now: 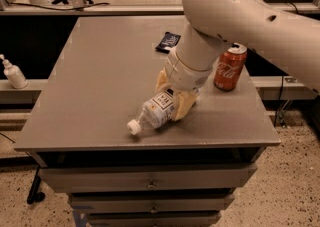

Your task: Pick blue plastic bottle

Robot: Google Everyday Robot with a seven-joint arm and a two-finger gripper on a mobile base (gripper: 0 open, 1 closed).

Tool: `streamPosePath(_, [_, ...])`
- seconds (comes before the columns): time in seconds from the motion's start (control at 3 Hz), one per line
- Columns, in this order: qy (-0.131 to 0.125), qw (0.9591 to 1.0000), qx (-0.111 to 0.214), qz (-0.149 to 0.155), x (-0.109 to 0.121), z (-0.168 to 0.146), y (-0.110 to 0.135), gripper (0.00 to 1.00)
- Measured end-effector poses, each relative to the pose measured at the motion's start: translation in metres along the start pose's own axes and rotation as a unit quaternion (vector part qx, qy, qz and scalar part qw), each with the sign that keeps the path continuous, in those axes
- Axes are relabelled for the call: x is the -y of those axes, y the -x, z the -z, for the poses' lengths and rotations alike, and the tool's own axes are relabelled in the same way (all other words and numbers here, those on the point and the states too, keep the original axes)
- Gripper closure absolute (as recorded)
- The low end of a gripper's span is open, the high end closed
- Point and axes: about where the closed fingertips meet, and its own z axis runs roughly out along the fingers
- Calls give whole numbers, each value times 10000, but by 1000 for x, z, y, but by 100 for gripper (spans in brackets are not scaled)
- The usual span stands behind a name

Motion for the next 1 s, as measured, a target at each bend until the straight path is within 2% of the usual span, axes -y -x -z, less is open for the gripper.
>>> streamPosePath(0.33, [1,10000,0,-1,0,0,0,87])
streamPosePath(0.67, [-31,9995,160,-277,16,11,8,100])
streamPosePath(1.0, [-108,9963,514,-680,37,33,22,100])
